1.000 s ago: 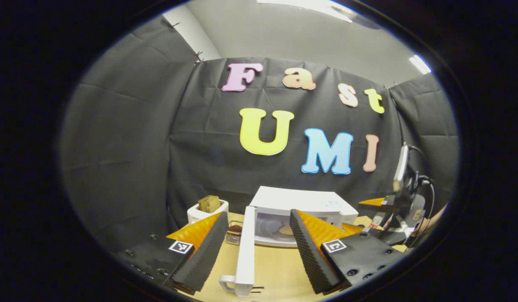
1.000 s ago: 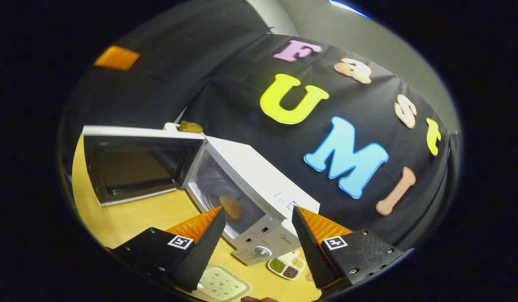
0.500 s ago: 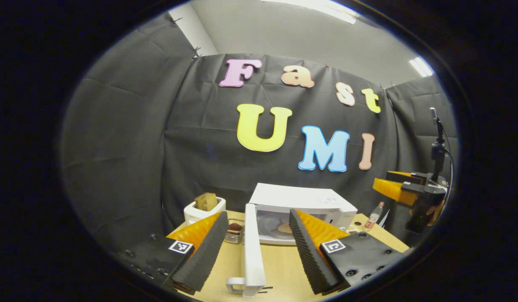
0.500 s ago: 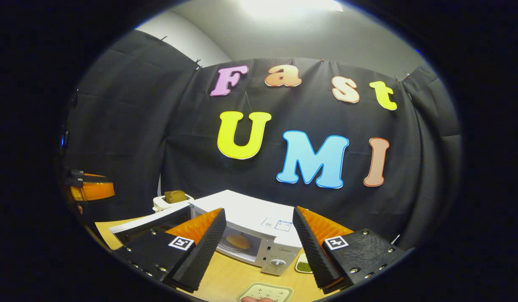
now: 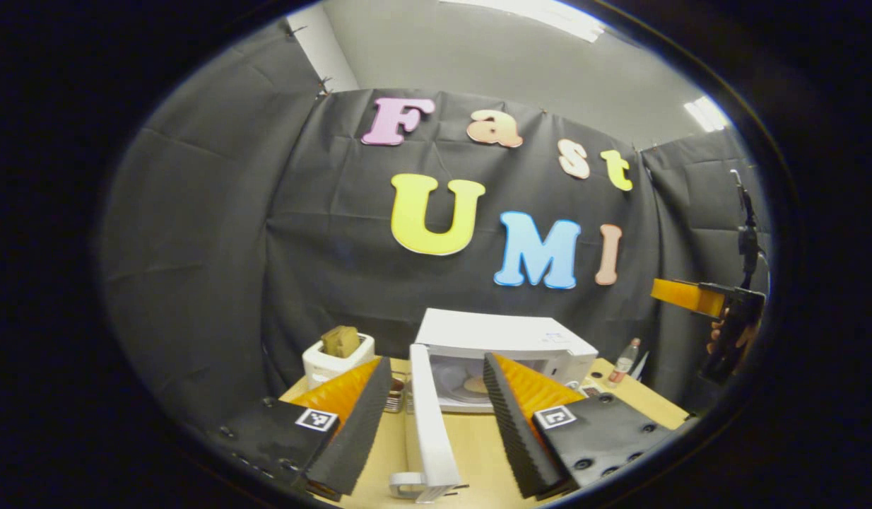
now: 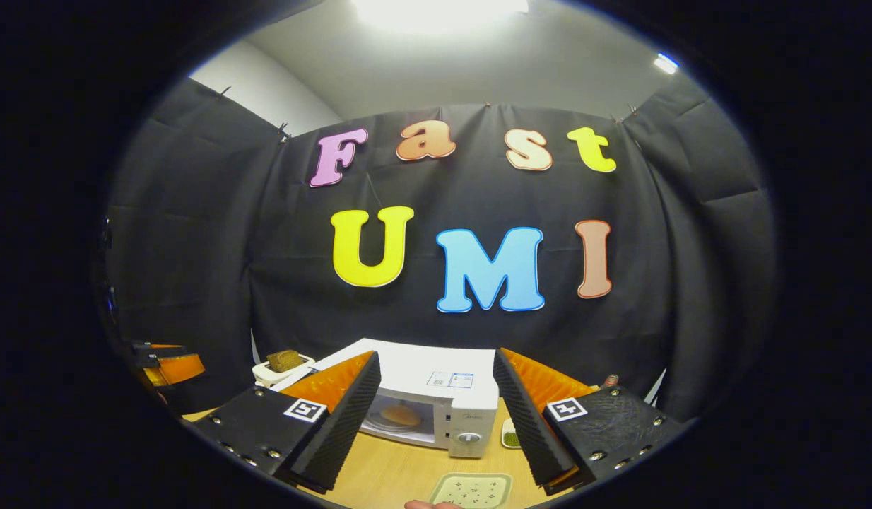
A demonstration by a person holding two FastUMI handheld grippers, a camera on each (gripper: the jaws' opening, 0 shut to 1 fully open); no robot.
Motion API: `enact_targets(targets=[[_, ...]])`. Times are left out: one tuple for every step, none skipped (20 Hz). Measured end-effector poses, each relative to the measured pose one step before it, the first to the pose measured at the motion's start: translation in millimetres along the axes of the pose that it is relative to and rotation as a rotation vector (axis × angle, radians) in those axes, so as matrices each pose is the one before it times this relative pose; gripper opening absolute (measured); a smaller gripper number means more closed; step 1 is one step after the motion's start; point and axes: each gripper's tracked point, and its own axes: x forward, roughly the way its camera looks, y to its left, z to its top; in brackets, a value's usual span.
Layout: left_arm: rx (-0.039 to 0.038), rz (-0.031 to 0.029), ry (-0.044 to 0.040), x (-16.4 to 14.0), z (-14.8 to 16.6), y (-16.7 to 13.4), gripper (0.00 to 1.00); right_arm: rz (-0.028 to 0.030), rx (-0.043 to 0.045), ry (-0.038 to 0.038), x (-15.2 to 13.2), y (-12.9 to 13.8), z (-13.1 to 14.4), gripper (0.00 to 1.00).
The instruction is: Open the microwave oven with the left hand, put the food in, and close the microwave oven.
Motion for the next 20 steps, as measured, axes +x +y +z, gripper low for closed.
enact_targets(targets=[[0.00087,-0.00558,0.01148,0.10,-3.78,3.51,0.49,-0.01003,-0.00597,0.00465,-0.29,-3.62,-0.73,0.98],[0.00232,0.02529,0.00997,-2.19,-4.00,7.69,0.29,-0.00691,-0.00148,0.00098,0.17,-2.31,1.15,0.97],[-0.01446,-0.01184,0.01306,-0.75,-5.48,0.47,0.09,-0.00789,0.00323,-0.00488,-0.57,-0.34,1.99,0.98],[-0.02485,-0.03099,0.00677,-6.41,-2.56,-6.51,0.09,-0.00884,0.00591,-0.00584,-0.81,-1.43,2.00,0.98],[-0.00777,-0.00850,0.00307,1.27,-1.27,4.41,0.07,-0.00654,0.00435,0.00083,-0.59,-1.73,-1.86,0.98],[-0.00459,0.00432,0.00526,-2.15,-4.59,4.09,0.07,0.00016,0.00136,0.00734,-0.44,0.63,-2.63,0.98],[-0.00355,0.01202,0.00948,-2.76,-3.92,7.55,0.07,0.00301,-0.00100,0.00542,-0.09,1.26,-1.57,0.98],[-0.00345,0.00602,0.01529,-1.68,-6.08,6.23,0.07,0.00259,-0.00129,0.00357,0.31,0.33,-0.74,0.98],[0.00282,0.00999,0.02067,-0.37,-9.07,5.17,0.06,0.00266,0.00072,0.00272,-0.07,0.75,-0.31,0.98],[0.00613,0.01033,0.02994,-0.05,-11.70,6.83,0.07,0.00103,0.00096,0.00020,0.01,-0.21,0.50,0.98],[0.00882,0.01388,0.02819,-0.43,-11.47,7.67,0.07,0.00009,0.00053,-0.00065,-0.51,-0.76,0.86,0.98],[0.00674,0.00830,0.02660,-1.19,-10.83,4.95,0.07,-0.00110,-0.00114,0.00151,-0.49,-1.32,0.32,0.98],[0.00506,0.00891,0.02441,-2.33,-9.72,3.28,0.07,-0.00565,-0.00340,0.00337,0.60,-3.24,-1.86,0.98],[0.00155,0.00733,0.01652,-1.47,-7.20,0.93,0.07,-0.00291,-0.00102,0.00311,0.18,-2.62,-1.81,0.98],[-0.00256,0.00091,0.00785,-0.50,-5.45,-1.31,0.07,-0.00394,0.00147,0.00375,-0.53,-2.49,-0.33,0.98],[-0.00555,-0.00389,0.01343,0.99,-6.93,-2.61,0.07,-0.00256,0.00349,0.00128,0.95,-2.50,-0.15,0.98],[0.00125,0.00195,0.01780,1.81,-10.48,-0.61,0.06,-0.00117,0.00353,0.00323,-0.18,-2.03,-0.01,0.98],[0.00467,0.00998,0.01663,2.73,-9.59,2.00,0.07,-0.00016,0.00312,0.00420,-0.66,-2.25,-0.70,0.98],[0.00004,0.01195,0.01547,2.96,-9.16,2.51,0.07,-0.00016,0.00360,0.00471,0.47,-2.42,-0.99,0.98],[-0.00821,0.00022,0.01281,0.46,-6.42,-3.08,0.08,-0.00043,0.00611,0.00954,-0.41,-2.71,-2.11,0.98]])
